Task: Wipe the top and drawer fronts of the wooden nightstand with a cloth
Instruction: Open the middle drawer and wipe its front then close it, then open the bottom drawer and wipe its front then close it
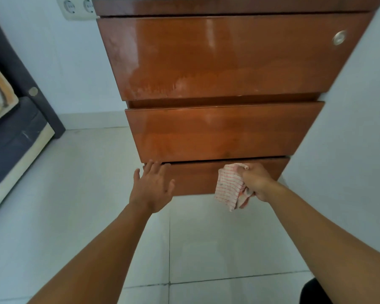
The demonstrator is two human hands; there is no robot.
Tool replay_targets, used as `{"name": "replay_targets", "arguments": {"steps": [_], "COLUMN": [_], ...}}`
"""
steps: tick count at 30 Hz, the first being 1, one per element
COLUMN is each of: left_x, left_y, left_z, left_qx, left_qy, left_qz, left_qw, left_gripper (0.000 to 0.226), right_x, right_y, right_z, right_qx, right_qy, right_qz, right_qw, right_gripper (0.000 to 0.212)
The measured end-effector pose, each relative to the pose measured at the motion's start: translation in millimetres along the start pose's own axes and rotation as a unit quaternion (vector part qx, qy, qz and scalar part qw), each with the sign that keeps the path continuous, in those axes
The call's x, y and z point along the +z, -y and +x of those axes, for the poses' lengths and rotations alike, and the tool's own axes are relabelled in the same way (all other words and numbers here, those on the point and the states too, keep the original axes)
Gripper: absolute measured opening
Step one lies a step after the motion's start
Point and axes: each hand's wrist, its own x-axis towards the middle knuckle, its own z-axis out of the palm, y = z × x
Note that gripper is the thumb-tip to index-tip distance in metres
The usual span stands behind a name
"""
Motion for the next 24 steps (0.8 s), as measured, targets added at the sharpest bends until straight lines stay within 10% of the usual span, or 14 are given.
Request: {"name": "replay_targets", "arguments": {"steps": [9,13,17,24], "left_x": [4,0,4,14], "left_y": [-20,-18,-12,-9], "left_z": [10,11,9,14], "left_qx": [0.000,-0.018,-0.045,-0.063], "left_qy": [0.060,0.095,0.124,0.143], "left_qz": [-0.009,0.009,0.024,0.038], "left_qw": [0.998,0.995,0.991,0.987], "left_gripper": [0.055,0.062,0.071,0.076], "right_x": [8,16,18,38], "right_y": [4,1,-14,-29], "right_z": [-21,-23,-21,-8], "right_qx": [0.093,-0.042,-0.219,-0.165], "right_qy": [0.126,-0.078,-0.087,-0.037], "right_qz": [0.297,0.000,-0.453,-0.510], "right_qw": [0.942,0.996,0.860,0.844], "right_gripper": [0.033,0.017,0.075,0.093]}}
